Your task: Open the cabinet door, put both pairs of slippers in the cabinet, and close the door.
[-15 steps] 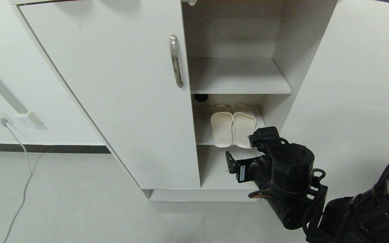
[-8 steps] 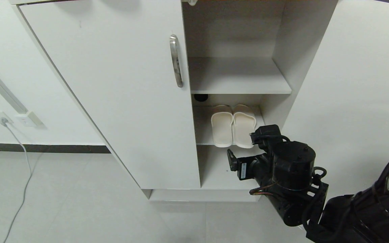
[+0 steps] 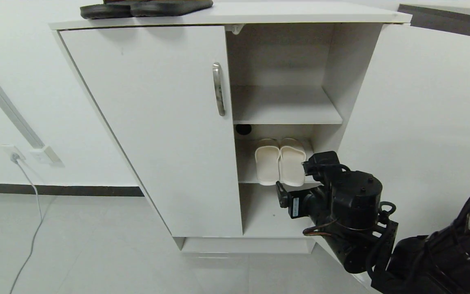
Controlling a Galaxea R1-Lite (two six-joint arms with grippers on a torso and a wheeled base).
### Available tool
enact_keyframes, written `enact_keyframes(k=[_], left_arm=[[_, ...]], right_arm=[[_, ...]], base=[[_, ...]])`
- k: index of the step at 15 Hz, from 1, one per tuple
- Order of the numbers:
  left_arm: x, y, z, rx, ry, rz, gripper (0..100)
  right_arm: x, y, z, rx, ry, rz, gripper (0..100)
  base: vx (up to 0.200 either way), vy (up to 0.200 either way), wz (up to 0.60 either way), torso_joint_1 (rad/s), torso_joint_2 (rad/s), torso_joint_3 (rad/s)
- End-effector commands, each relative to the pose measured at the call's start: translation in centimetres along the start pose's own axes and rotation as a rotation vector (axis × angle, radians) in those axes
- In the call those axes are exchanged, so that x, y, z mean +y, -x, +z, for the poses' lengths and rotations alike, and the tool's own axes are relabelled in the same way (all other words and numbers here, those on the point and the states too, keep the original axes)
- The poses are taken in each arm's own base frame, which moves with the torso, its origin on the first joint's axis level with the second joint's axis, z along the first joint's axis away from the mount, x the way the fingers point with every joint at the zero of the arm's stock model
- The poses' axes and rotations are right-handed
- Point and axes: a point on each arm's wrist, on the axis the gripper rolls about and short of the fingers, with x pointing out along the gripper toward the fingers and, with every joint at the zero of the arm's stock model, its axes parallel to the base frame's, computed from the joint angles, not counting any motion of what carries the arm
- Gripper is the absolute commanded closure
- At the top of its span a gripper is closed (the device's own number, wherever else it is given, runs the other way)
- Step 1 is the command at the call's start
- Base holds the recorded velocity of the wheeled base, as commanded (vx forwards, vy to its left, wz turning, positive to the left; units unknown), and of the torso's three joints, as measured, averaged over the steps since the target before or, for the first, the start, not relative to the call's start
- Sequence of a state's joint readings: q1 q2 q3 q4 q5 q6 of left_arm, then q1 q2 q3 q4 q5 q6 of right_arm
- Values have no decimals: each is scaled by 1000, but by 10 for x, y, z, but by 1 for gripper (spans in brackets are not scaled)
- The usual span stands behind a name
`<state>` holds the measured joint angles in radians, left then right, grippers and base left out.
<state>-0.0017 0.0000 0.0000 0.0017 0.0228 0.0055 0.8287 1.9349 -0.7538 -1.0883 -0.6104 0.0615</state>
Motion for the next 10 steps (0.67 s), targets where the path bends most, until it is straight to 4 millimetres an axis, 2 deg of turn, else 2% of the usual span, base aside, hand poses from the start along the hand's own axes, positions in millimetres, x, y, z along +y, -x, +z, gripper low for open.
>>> enact_keyframes(k=[1, 7, 10], left_arm=[[0, 0, 0, 0, -1, 0, 100], [0, 0, 0, 0, 1, 0, 100], [0, 0, 0, -2, 3, 0, 100]], right_arm=[[0, 0, 0, -1, 0, 0, 0], [-2, 2, -6, 17, 30, 0, 0], [-3, 3, -8, 26, 38, 15, 0]], base=[[0, 0, 0, 7, 2, 198], [0, 0, 0, 2, 2, 201], [0, 0, 0, 0, 3, 49]])
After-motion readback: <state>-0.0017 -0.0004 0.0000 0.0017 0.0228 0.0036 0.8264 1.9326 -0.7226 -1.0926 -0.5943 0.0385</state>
